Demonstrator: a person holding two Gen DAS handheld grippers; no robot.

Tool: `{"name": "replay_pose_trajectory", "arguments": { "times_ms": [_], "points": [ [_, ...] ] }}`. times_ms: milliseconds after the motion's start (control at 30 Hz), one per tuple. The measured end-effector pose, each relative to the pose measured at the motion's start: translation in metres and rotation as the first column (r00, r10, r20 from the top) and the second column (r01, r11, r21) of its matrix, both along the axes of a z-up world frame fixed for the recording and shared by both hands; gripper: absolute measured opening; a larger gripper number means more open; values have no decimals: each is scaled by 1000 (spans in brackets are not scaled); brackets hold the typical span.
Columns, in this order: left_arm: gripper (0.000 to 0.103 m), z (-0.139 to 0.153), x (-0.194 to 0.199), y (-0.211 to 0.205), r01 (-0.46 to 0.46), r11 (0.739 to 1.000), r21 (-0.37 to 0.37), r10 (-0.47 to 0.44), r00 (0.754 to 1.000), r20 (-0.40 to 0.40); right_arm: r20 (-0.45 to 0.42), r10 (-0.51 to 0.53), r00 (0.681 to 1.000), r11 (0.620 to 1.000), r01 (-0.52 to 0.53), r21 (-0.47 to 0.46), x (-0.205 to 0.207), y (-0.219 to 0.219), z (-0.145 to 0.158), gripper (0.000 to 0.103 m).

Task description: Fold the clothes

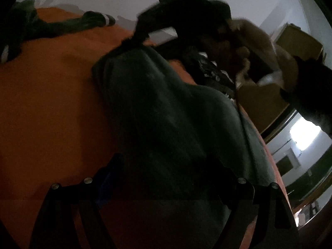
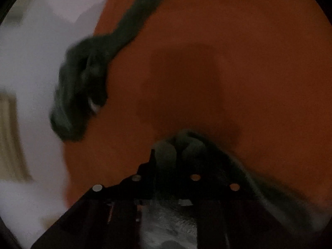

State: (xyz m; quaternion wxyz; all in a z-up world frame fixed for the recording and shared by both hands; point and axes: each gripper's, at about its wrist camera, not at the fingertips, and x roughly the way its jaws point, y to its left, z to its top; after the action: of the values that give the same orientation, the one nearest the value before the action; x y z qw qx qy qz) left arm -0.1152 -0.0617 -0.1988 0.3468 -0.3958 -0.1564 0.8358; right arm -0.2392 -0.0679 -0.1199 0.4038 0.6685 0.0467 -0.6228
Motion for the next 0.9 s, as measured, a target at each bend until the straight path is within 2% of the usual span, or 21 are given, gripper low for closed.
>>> {"name": "replay_pose_trajectory", "arguments": {
  "times_ms": [33, 100, 167, 200, 267, 300, 333, 367, 400, 433, 467, 500, 533, 567, 600, 667, 767, 900],
  "points": [
    [82, 0, 6, -1, -12, 1000, -7, 12, 1000, 17, -77, 66, 995, 997, -63, 40, 9, -13, 10, 24],
    [82, -2, 20, -4, -38, 999, -15, 39, 998, 53, -213, 214, 953, 974, -190, 127, 28, -43, 30, 57],
    [82, -6, 32, -9, -74, 997, -11, 74, 992, 101, -269, 360, 893, 926, -307, 218, 44, -77, 39, 59],
    [82, -8, 36, -13, -93, 996, -10, 94, 988, 121, -260, 422, 868, 896, -358, 262, 50, -84, 36, 58],
    [82, -8, 43, -17, -121, 993, 1, 120, 983, 139, -215, 533, 818, 812, -423, 402, 63, -111, 20, 58],
    [81, -8, 45, -18, -131, 991, 4, 129, 981, 146, -190, 587, 787, 752, -443, 488, 69, -119, 8, 58],
    [79, -8, 44, -19, -135, 991, 9, 132, 979, 153, -159, 637, 754, 684, -458, 568, 76, -127, -4, 56],
    [68, -8, 41, -19, -137, 991, 15, 132, 978, 161, -124, 681, 722, 609, -464, 643, 81, -133, -17, 39],
    [56, -8, 38, -18, -138, 990, 20, 133, 977, 169, -92, 710, 698, 543, -459, 704, 86, -135, -28, 16],
    [39, -7, 38, -18, -141, 990, 23, 135, 976, 171, -66, 723, 688, 497, -450, 742, 88, -134, -36, 11],
    [35, -5, 41, -17, -146, 989, 26, 139, 975, 171, -48, 732, 680, 461, -441, 770, 91, -133, -42, 9],
    [31, -3, 43, -16, -150, 988, 28, 143, 975, 171, -57, 734, 677, 458, -430, 778, 92, -134, -40, 6],
    [29, -1, 46, -16, -154, 988, 30, 147, 974, 170, -82, 732, 676, 471, -415, 779, 94, -136, -34, 6],
    [28, 2, 50, -16, -164, 986, 29, 157, 974, 165, -113, 725, 679, 493, -397, 774, 94, -138, -27, 4],
    [27, 7, 56, -18, -175, 984, 27, 169, 973, 156, -146, 706, 693, 530, -380, 758, 93, -139, -15, 3],
    [27, 10, 62, -20, -189, 982, 23, 184, 972, 149, -169, 672, 721, 577, -366, 730, 89, -138, -3, 2],
    [27, 6, 66, -22, -201, 980, 7, 197, 967, 162, -188, 664, 724, 572, -329, 752, 84, -129, -6, 2],
    [32, 3, 68, -27, -201, 980, 1, 198, 967, 159, -210, 605, 768, 627, -297, 720, 78, -121, -13, 2]
  ]
}}
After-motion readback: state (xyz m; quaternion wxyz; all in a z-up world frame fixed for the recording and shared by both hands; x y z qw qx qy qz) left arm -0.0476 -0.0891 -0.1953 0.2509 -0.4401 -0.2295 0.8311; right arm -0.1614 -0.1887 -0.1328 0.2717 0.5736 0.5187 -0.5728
